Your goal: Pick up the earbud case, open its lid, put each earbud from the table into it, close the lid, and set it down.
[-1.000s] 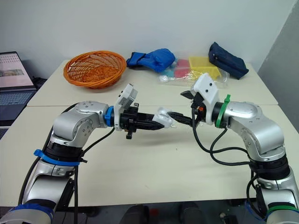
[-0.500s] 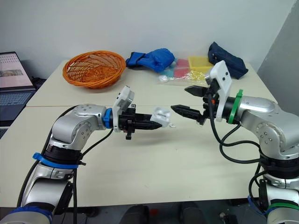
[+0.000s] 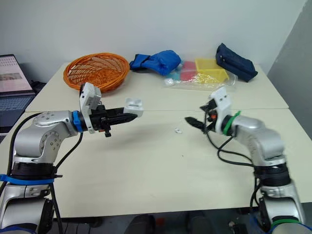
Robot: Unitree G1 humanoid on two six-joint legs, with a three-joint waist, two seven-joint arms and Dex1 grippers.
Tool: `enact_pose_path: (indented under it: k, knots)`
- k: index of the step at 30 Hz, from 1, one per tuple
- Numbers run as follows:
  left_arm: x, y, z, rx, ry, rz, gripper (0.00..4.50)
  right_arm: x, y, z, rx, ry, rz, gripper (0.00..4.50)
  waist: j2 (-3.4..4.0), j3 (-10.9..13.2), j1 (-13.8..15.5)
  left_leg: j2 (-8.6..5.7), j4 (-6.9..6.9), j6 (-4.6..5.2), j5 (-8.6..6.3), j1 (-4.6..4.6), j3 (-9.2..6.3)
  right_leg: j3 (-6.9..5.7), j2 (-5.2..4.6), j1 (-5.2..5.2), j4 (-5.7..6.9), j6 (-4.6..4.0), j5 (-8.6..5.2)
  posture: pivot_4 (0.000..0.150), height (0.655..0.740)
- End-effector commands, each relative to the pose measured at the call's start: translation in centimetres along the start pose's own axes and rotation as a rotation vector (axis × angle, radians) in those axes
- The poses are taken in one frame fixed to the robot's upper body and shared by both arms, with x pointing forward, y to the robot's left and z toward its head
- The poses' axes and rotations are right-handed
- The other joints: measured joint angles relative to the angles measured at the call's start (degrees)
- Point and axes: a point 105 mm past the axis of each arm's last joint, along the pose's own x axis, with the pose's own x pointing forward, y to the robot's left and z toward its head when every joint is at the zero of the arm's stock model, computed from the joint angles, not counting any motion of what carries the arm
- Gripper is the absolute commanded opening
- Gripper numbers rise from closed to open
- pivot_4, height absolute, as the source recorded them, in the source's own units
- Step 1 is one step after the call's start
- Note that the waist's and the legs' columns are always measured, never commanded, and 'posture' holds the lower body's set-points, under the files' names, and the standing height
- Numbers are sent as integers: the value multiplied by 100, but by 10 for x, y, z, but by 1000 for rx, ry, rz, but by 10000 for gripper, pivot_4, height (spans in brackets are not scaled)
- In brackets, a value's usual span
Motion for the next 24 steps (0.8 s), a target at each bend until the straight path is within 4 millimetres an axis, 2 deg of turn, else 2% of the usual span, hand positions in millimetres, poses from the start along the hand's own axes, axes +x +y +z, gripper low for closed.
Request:
enact_pose_path:
  k: [1, 3, 5, 10, 14, 19, 24]
  knots:
    - [-9, -3, 19, 60, -45, 23, 7516, 22, 2, -19, -72, -8, -14, 44595, -2, 1, 7, -1, 1, 0, 0, -1, 2, 1, -2, 0, 0, 0, 0, 1500, 7400]
    - [-9, -7, 17, 67, -37, 20, 7516, 37, 11, -34, -35, 11, 25, 44595, -3, 2, 22, -4, 3, 0, 0, -3, 3, 1, -7, 0, 0, 1, 0, 1500, 7400]
    - [-8, -8, 18, 73, -35, 22, 7516, 45, 13, -44, -5, 23, 34, 44595, -3, 2, 26, -5, 4, 0, 0, -5, 3, 0, -9, 1, 0, 1, 1, 1500, 7400]
    - [-7, -11, 24, 71, -56, 36, 7516, 54, -3, -60, -67, 61, -9, 44595, -3, 2, 14, -5, 5, 0, 0, 0, 4, 1, -9, 1, 2, 1, 1, 1500, 7400]
    - [-7, -14, 23, 65, -54, 30, 7516, 61, 1, -61, -35, 46, 40, 44595, -3, 2, 4, -1, 1, 0, 0, 3, 0, -1, -3, 1, 6, -1, 0, 1500, 7400]
    - [-1, -15, 26, 53, -77, 8, 7516, 71, 19, -69, -51, 39, 195, 44595, -3, 2, -24, 2, 1, 0, 0, 9, 1, 1, 2, 1, 11, -2, -1, 1500, 7400]
    - [-1, -16, 24, 58, -65, -1, 7516, 75, 6, -76, -82, 75, 161, 44595, -4, 2, -52, 2, 3, -1, 0, 15, 2, 4, 1, 5, 18, -3, -1, 1500, 7400]
